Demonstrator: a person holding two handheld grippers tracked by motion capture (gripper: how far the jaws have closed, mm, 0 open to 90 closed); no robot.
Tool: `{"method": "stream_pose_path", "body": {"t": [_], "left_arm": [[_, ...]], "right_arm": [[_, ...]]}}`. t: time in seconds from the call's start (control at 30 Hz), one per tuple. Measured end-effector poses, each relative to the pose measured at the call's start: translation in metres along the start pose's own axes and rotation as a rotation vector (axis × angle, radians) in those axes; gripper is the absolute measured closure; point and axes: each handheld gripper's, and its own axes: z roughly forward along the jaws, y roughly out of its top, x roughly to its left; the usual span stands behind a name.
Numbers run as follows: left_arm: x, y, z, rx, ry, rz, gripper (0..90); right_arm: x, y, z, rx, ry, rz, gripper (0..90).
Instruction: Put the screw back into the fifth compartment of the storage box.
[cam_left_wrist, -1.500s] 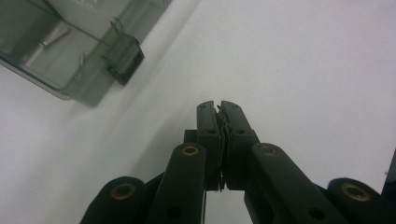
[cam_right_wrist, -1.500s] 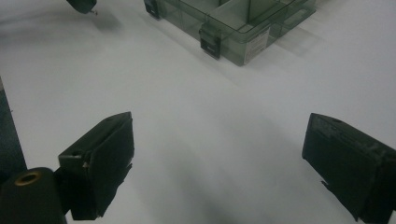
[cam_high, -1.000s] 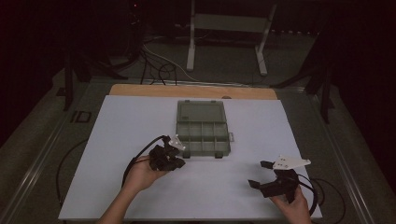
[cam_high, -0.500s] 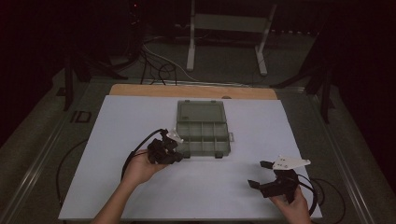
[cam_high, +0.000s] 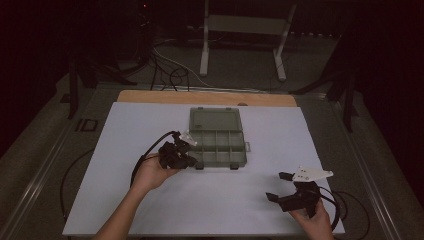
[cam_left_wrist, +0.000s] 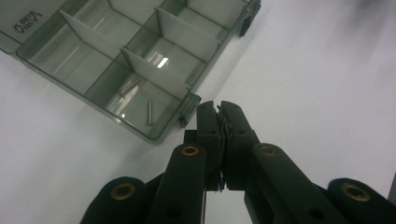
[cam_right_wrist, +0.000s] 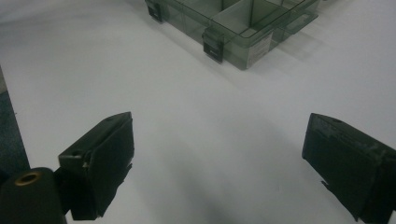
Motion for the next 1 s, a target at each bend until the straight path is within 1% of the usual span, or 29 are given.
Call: {"method": "stream_pose_path", "body": {"t": [0.07, 0.4, 0.6, 0.7, 0.8, 1.0], "left_arm": [[0.001, 0.003, 0.000, 0.003, 0.004, -0.002, 88.3], [0.012, 0.011, 0.000, 0.012, 0.017, -0.013, 88.2], [0.019, 0.021, 0.006, 0.018, 0.027, -0.020, 88.3], [0.022, 0.025, 0.009, 0.018, 0.026, -0.022, 88.2], [0.026, 0.026, 0.015, 0.025, 0.024, -0.029, 88.2], [0.033, 0.026, 0.022, 0.027, 0.023, -0.058, 88.2]], "right_arm": [[0.000, 0.000, -0.001, -0.006, 0.001, 0.008, 8.9], [0.000, 0.000, -0.001, -0.011, 0.000, 0.002, 8.9], [-0.001, 0.000, -0.002, -0.015, 0.002, 0.002, 8.9], [0.000, 0.000, -0.003, -0.013, 0.007, 0.009, 8.9], [0.000, 0.000, -0.003, -0.019, -0.002, 0.002, 8.9], [-0.001, 0.000, -0.004, -0.023, 0.006, 0.003, 8.9]]}}
